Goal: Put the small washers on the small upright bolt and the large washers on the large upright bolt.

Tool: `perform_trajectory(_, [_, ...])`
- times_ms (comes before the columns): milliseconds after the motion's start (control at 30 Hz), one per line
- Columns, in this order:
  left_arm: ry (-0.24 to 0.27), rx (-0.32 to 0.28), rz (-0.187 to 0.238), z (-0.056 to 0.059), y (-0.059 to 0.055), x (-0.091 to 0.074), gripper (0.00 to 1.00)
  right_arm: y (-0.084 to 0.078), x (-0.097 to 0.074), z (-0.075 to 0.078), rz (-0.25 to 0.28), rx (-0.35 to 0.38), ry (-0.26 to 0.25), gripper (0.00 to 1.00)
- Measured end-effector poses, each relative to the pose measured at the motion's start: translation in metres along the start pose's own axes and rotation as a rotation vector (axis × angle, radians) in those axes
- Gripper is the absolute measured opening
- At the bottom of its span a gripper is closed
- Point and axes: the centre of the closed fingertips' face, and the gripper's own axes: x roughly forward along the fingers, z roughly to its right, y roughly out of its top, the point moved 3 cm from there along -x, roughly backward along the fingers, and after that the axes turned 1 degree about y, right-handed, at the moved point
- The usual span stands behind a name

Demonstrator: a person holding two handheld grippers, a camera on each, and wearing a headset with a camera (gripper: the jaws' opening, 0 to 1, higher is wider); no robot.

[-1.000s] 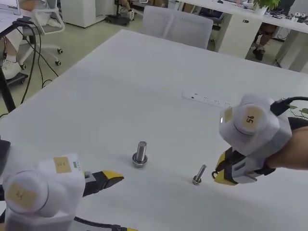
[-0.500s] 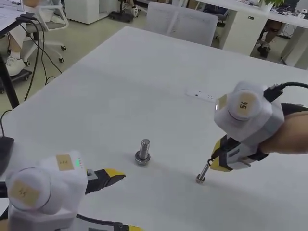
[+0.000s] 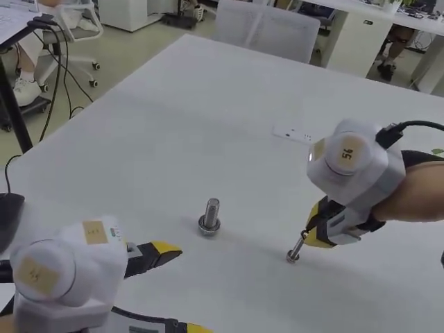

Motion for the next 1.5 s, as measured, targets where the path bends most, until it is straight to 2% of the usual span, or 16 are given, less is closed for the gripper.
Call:
perform_trajectory(567, [0.003, -0.001, -0.004, -0.001, 0.0, 0.0, 0.73, -0.001, 0.008, 0.002, 0.0, 0.007, 0.016, 0.14])
perform_trajectory(1500, [0.019, -0.005, -0.018, 0.0, -0.009, -0.01, 0.73, -0.003, 0.045, -0.007, 0.0, 0.029, 0.048, 0.14])
